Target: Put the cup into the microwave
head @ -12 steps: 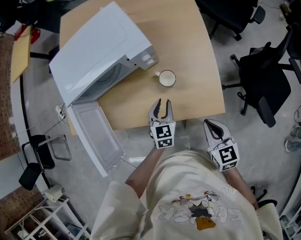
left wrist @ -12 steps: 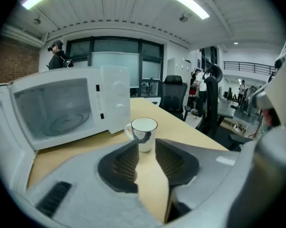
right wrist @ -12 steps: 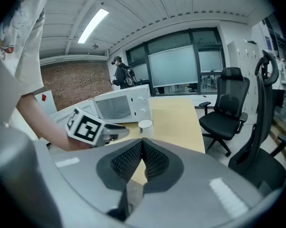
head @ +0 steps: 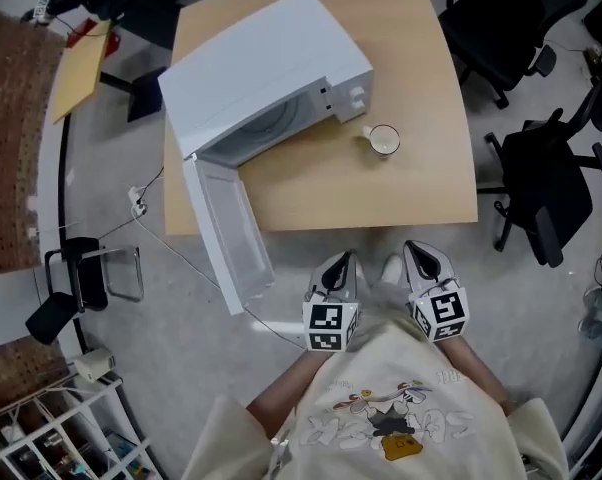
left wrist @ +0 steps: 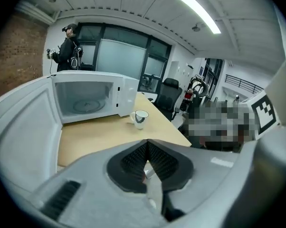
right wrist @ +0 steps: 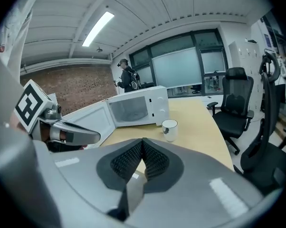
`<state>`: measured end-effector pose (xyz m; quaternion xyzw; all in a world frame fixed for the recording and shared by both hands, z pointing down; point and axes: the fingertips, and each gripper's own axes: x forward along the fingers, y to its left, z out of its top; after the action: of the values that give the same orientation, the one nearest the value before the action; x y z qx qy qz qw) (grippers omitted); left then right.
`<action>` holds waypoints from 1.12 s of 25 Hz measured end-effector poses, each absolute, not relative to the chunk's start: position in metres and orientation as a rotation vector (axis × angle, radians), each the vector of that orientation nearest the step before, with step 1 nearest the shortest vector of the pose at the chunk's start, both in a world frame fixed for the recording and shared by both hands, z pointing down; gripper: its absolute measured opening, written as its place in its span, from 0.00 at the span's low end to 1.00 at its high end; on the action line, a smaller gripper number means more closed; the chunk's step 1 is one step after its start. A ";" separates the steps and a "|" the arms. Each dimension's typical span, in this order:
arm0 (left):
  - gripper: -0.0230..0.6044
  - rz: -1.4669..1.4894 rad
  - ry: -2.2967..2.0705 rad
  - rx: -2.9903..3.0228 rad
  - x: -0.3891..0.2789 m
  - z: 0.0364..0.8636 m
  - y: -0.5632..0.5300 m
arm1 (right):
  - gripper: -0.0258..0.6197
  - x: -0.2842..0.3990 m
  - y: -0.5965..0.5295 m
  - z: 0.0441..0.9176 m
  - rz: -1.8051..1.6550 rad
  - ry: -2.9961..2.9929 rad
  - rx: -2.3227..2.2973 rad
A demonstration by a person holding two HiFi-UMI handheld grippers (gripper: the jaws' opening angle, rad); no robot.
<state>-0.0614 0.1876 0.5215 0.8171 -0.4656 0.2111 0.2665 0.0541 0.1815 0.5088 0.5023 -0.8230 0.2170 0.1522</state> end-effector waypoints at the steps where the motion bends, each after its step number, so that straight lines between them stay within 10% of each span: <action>1: 0.04 0.557 -1.260 2.202 -0.064 0.522 0.190 | 0.05 0.050 0.185 0.508 0.619 -2.367 1.438; 9: 0.06 0.471 -1.308 2.233 -0.061 0.513 0.193 | 0.17 0.042 0.200 0.498 0.672 -2.472 1.353; 16: 0.56 0.426 -1.409 2.254 -0.034 0.519 0.176 | 0.22 0.074 0.214 0.502 0.621 -2.501 1.343; 28: 0.74 0.587 -1.378 2.383 0.023 0.574 0.025 | 0.22 0.099 0.154 0.501 0.657 -2.417 1.480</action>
<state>0.0232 0.0250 0.5739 0.8354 -0.4830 0.2058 0.1628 0.0988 0.1541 0.5006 0.5052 -0.8253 0.2242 0.1159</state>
